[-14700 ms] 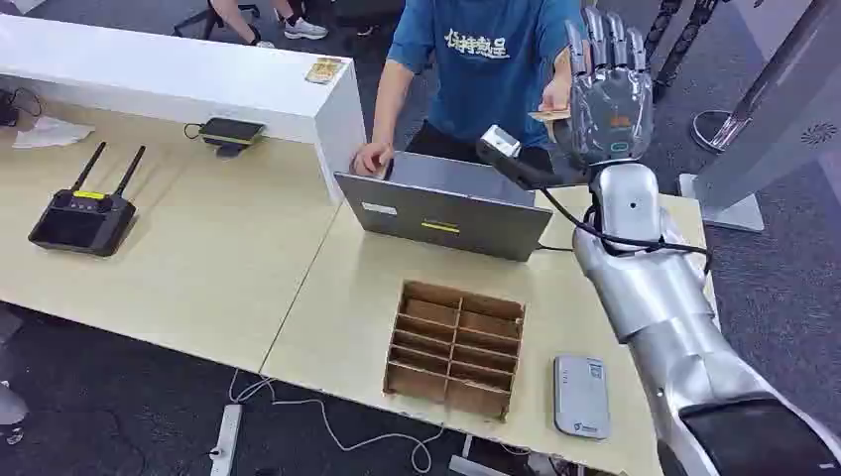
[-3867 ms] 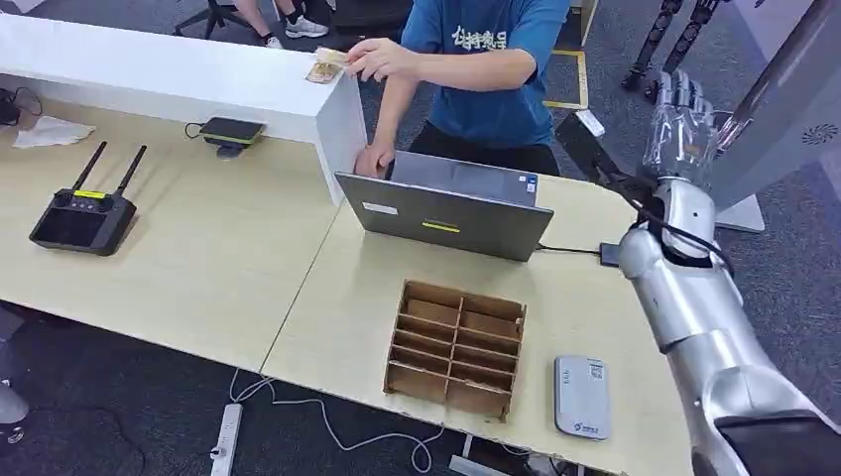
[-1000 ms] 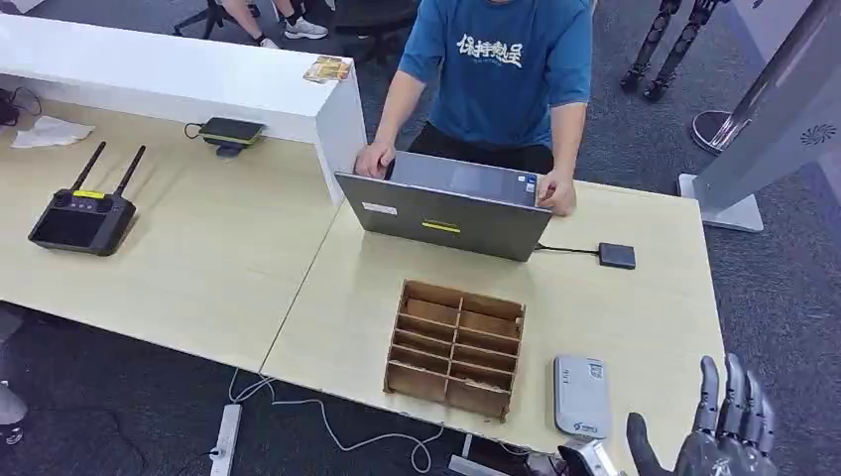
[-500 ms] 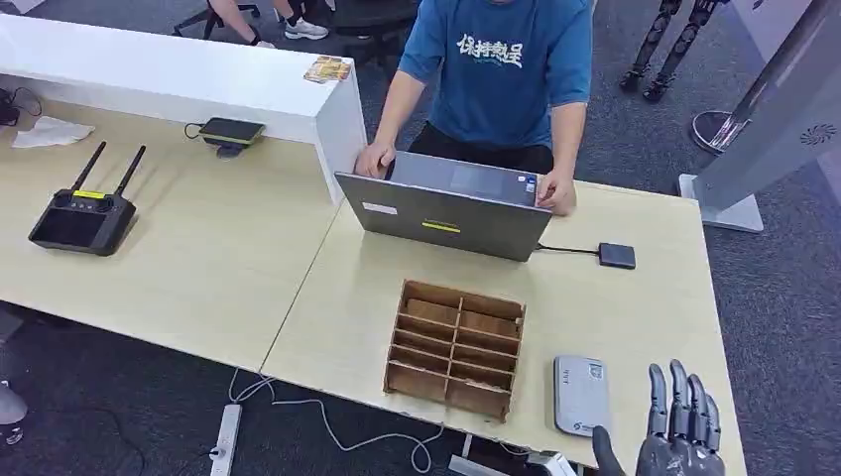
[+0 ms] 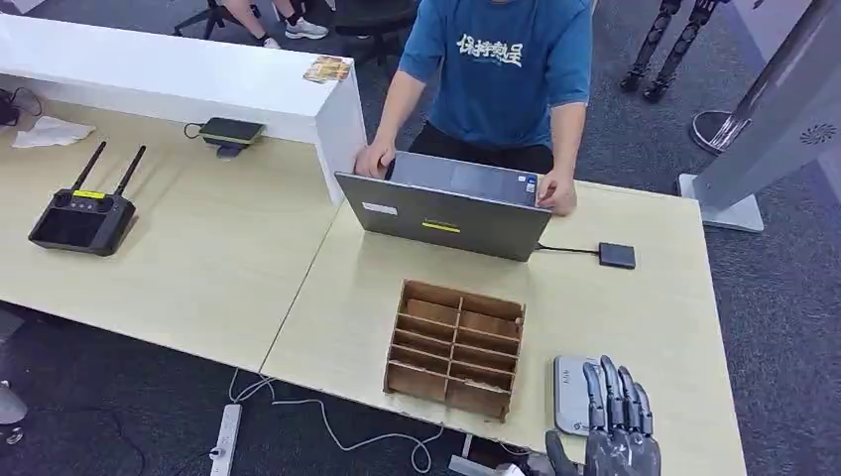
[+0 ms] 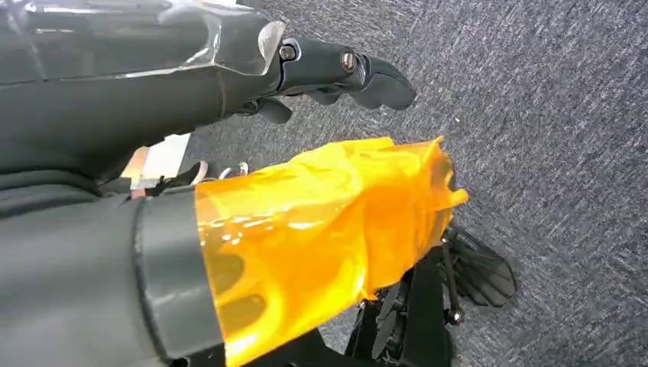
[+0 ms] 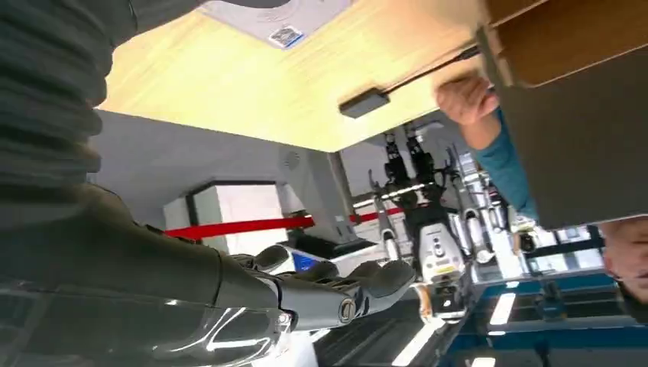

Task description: Pass the card to the sensor for recognition and then transmit it.

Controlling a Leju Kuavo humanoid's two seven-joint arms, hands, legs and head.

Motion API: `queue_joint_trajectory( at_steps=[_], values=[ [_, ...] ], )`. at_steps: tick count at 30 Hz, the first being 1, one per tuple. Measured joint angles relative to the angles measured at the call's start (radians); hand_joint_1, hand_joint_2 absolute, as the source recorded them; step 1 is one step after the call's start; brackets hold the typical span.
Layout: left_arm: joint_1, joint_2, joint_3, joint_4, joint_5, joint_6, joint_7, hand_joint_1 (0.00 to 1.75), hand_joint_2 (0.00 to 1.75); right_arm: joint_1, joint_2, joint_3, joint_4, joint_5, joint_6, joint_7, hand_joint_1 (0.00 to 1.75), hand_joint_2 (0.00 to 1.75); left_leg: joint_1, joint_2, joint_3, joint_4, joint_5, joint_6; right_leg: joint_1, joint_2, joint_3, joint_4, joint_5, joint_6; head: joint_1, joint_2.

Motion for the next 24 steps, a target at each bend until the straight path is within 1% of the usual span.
queue_joint_trajectory(
  at_steps=[3, 7, 11, 13, 15, 18, 21, 24],
  values=[
    [0.0, 0.0, 0.0, 0.0, 0.0, 0.0, 0.0, 0.0, 0.0, -0.026, 0.0, 0.03, 0.029, -0.008, -0.002, -0.007, 0.0, 1.75, 0.0, 0.0, 0.0, 0.0, 0.0, 0.0, 0.0, 0.0, 0.0, 0.0, 0.0, 0.0, 0.0, 0.0],
    [0.0, 0.0, 0.0, 0.0, -0.002, 0.0, 0.0, 0.0, 0.0, -0.057, 0.003, 0.061, 0.06, -0.054, -0.003, -0.051, 0.0, 1.75, 0.0, 0.0, 0.0, 0.0, 0.0, 0.0, 0.0, 0.0, 0.0, 0.0, 0.0, 0.0, 0.0, 0.0],
    [0.0, 0.0, 0.0, 0.0, -0.002, 0.0, 0.0, 0.0, 0.0, -0.077, 0.01, 0.079, 0.08, -0.063, -0.003, -0.065, 0.0, 1.75, 0.0, 0.0, 0.0, 0.0, 0.0, 0.0, 0.0, 0.0, 0.0, 0.0, 0.0, 0.0, 0.0, 0.0],
    [0.0, 0.0, 0.0, 0.0, -0.004, 0.0, 0.001, 0.0, 0.0, -0.081, 0.019, 0.079, 0.086, -0.103, -0.003, -0.116, 0.0, 1.75, 0.0, 0.0, 0.0, 0.0, 0.0, 0.0, 0.0, 0.0, 0.0, 0.0, 0.0, 0.0, 0.0, 0.0],
    [0.0, 0.0, 0.0, 0.0, -0.005, 0.0, 0.001, 0.0, 0.0, -0.085, 0.037, 0.079, 0.09, -0.133, -0.003, -0.18, 0.0, 1.75, 0.0, 0.0, 0.0, 0.0, 0.0, 0.0, 0.0, 0.0, 0.0, 0.0, 0.0, 0.0, 0.0, 0.0],
    [0.0, 0.0, 0.0, 0.0, -0.008, -0.003, 0.002, 0.0, 0.0, -0.101, 0.068, 0.079, 0.096, -0.187, -0.003, -0.254, 0.0, 1.75, 0.0, 0.0, 0.0, 0.0, 0.0, 0.0, 0.0, 0.0, 0.0, 0.0, 0.0, -0.001, 0.0, 0.0],
    [0.0, 0.0, 0.0, 0.0, -0.013, -0.005, 0.005, 0.0, 0.0, -0.118, 0.091, 0.079, 0.1, -0.213, -0.003, -0.287, 0.0, 1.75, 0.0, 0.0, 0.0, 0.0, 0.0, 0.0, 0.0, 0.0, 0.0, 0.0, 0.0, -0.001, 0.0, 0.0],
    [0.0, 0.0, 0.0, 0.0, -0.017, -0.007, 0.006, 0.0, 0.0, -0.134, 0.103, 0.08, 0.104, -0.234, -0.003, -0.305, 0.0, 1.75, 0.0, 0.0, 0.0, 0.0, 0.0, 0.0, 0.0, 0.0, 0.0, 0.0, 0.0, -0.001, 0.0, 0.0]
  ],
)
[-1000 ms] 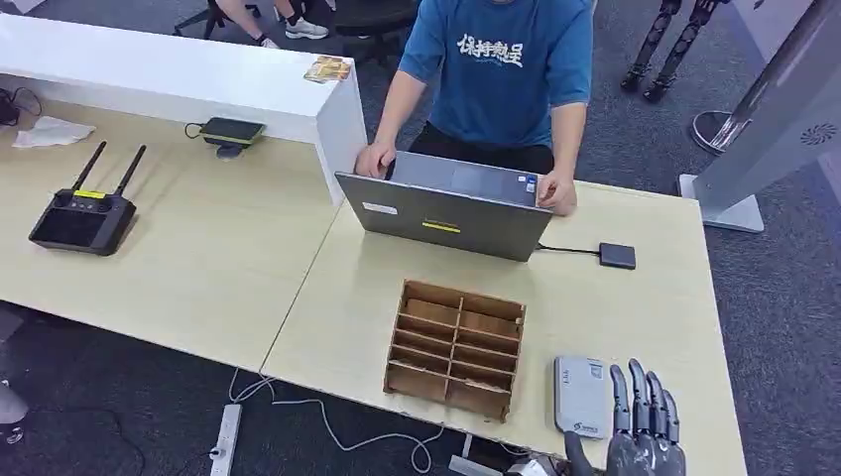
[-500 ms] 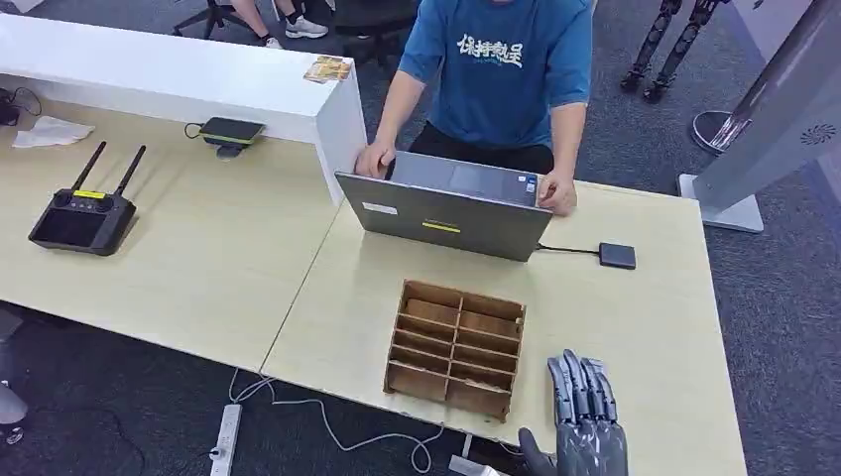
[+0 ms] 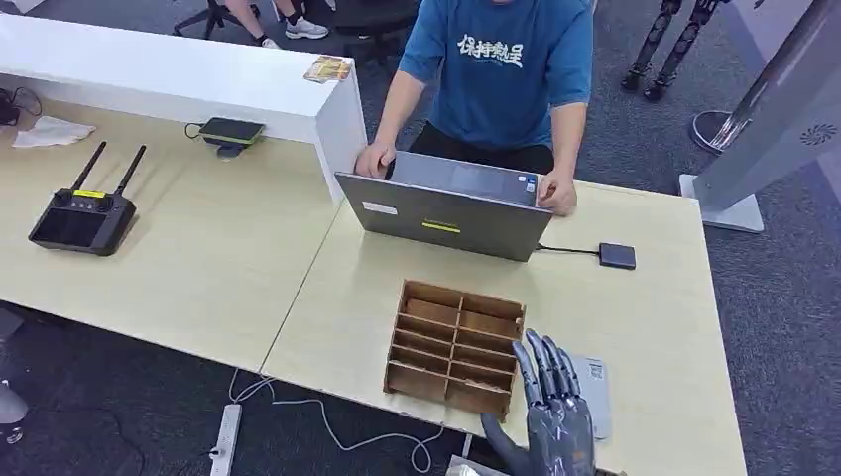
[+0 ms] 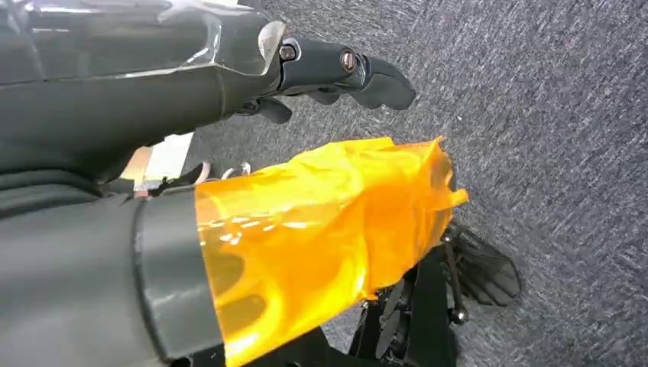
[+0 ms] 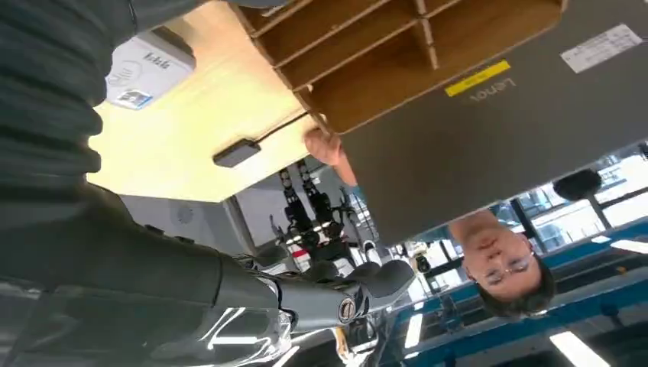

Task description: Pass the card to the sensor for recognition and then transmit it.

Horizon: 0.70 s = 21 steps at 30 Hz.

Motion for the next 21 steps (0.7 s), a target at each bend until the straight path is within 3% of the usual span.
queue_joint_trajectory(
  at_steps=[21],
  values=[
    [0.0, 0.001, 0.0, 0.0, -0.008, -0.014, 0.013, 0.0, 0.0, -0.028, 0.009, 0.063, 0.067, -0.076, 0.001, 0.003, 0.0, 1.75, 0.0, 0.0, 0.0, 0.0, 0.0, 0.0, 0.0, 0.0, 0.0, 0.0, 0.0, 0.0, 0.0, 0.0]
  ],
)
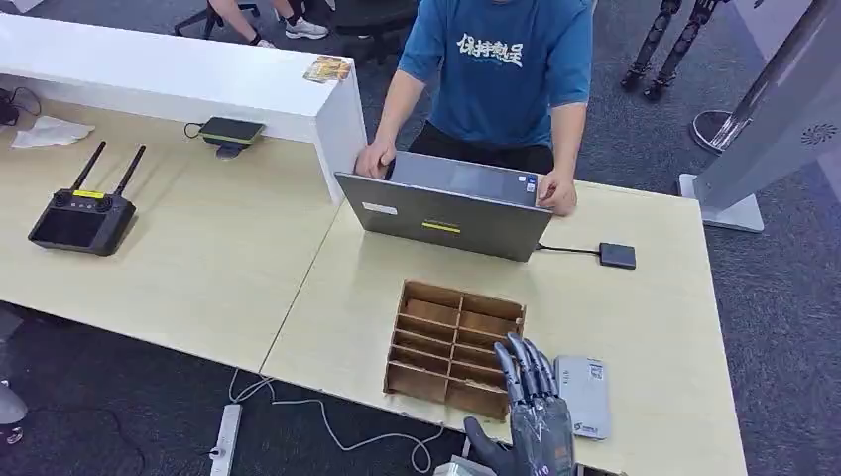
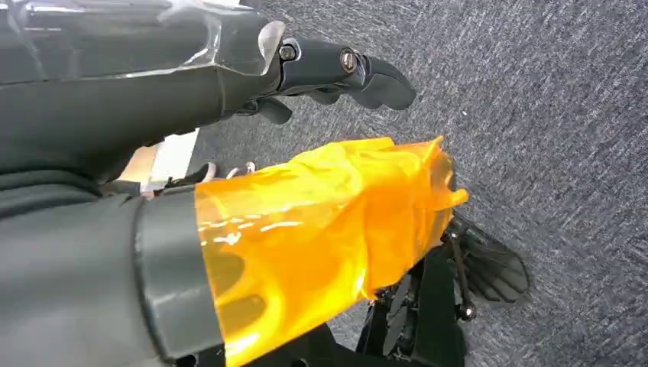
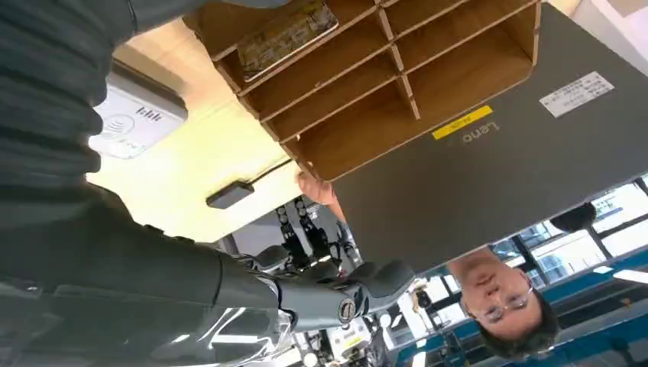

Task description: Pass the card to the sensor for recognition and then transmit it.

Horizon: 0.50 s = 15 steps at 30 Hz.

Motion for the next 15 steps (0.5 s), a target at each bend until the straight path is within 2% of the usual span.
queue_joint_trajectory(
  at_steps=[2, 7, 15],
  values=[
    [0.0, 0.0, 0.0, 0.0, -0.002, 0.0, 0.001, 0.0, 0.0, -0.005, 0.0, 0.005, 0.008, 0.018, 0.0, 0.013, 0.0, 1.75, 0.0, 0.0, 0.0, 0.0, 0.0, 0.0, 0.0, 0.0, 0.0, 0.0, 0.0, 0.0, 0.0, 0.0],
    [0.0, 0.0, 0.0, 0.0, -0.015, 0.001, 0.003, 0.0, 0.0, -0.015, 0.0, 0.008, 0.043, 0.216, -0.001, 0.116, 0.0, 1.75, 0.0, 0.0, 0.0, 0.0, 0.0, 0.0, 0.0, 0.0, 0.0, 0.0, 0.0, 0.0, 0.0, 0.0],
    [0.0, 0.001, 0.0, 0.0, -0.018, 0.001, 0.004, 0.0, 0.0, -0.024, 0.0, 0.009, 0.082, 0.28, -0.001, 0.154, 0.0, 1.75, 0.0, 0.0, 0.0, 0.0, 0.0, 0.0, 0.0, 0.0, 0.0, 0.0, 0.0, 0.0, 0.0, 0.0]
  ],
)
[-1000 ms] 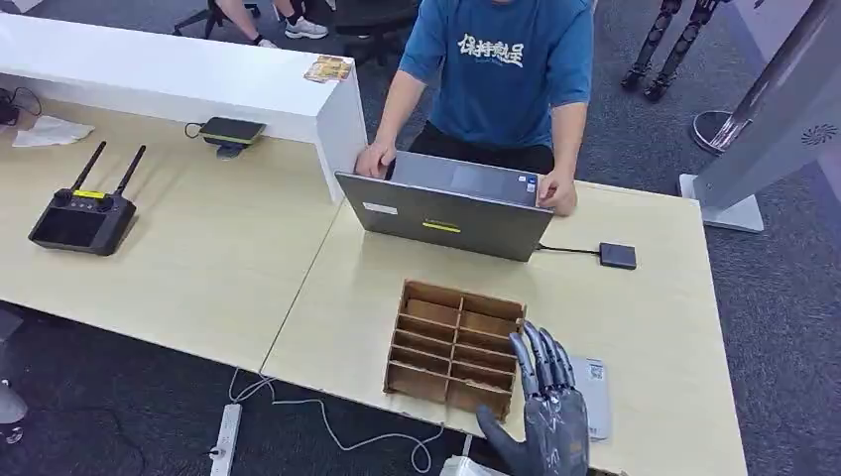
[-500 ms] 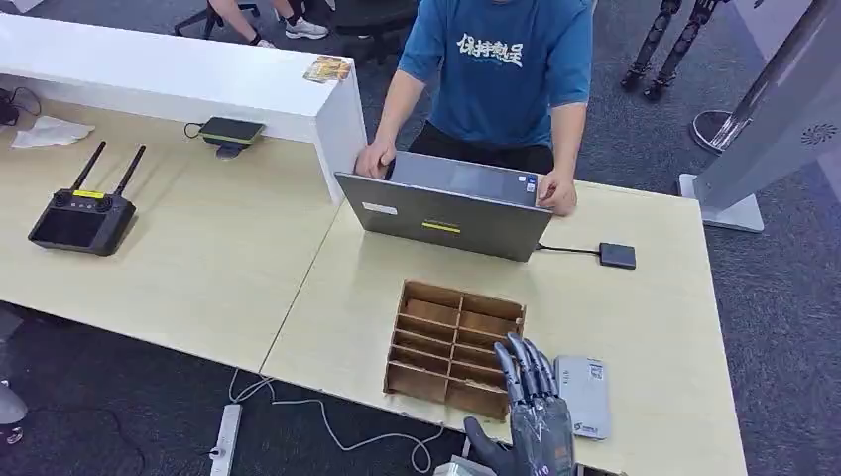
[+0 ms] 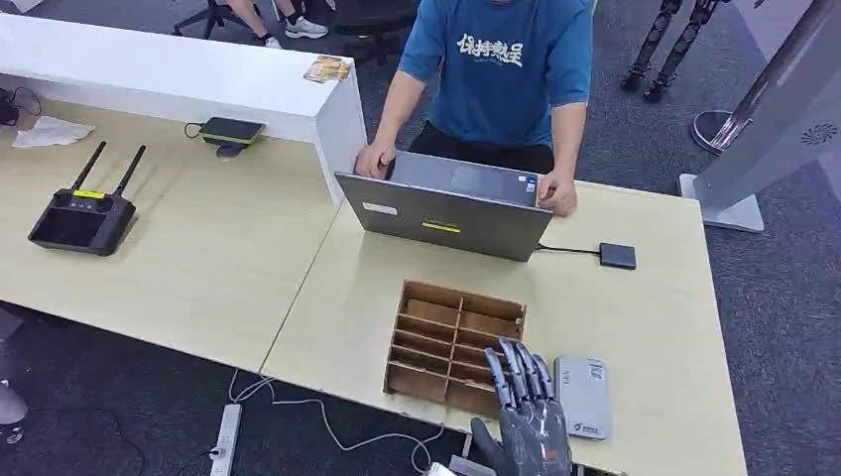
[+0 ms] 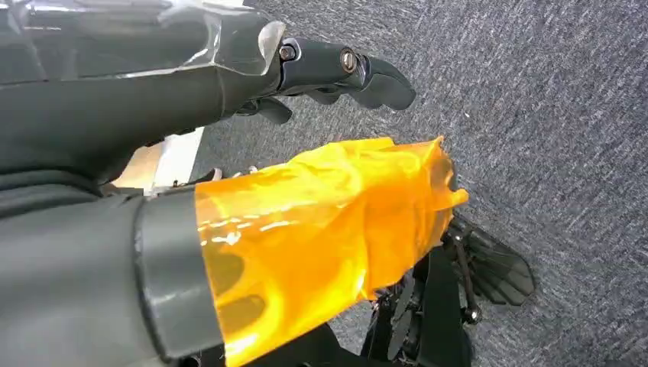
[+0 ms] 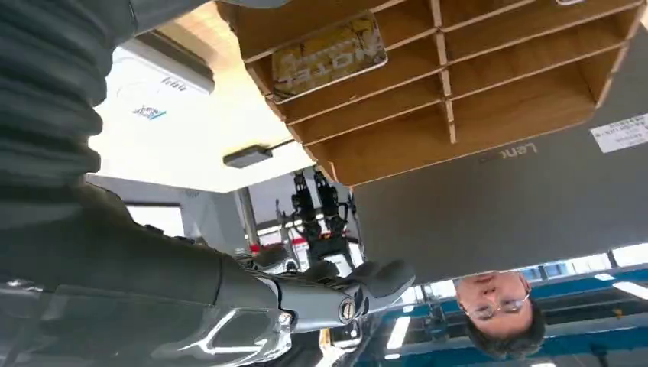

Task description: Pass the card to the sensor for recognition and then transmit it.

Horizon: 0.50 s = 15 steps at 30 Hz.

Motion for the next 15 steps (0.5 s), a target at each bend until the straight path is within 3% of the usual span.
queue_joint_trajectory(
  at_steps=[10, 15],
  values=[
    [0.0, 0.0, 0.0, 0.0, 0.0, -0.001, 0.001, 0.0, 0.0, -0.013, 0.0, 0.0, 0.032, 0.068, 0.019, 0.053, 0.0, 1.75, 0.0, 0.0, 0.0, 0.0, 0.0, 0.0, 0.0, 0.0, 0.0, 0.0, 0.0, 0.0, 0.0, 0.0],
    [0.0, 0.0, 0.0, 0.0, -0.008, -0.001, 0.002, 0.0, 0.0, -0.062, -0.001, 0.0, 0.074, 0.116, 0.055, 0.036, 0.0, 1.75, 0.0, 0.0, 0.0, 0.0, 0.0, 0.0, 0.0, 0.0, 0.0, 0.0, 0.0, 0.0, 0.0, 0.0]
  ],
)
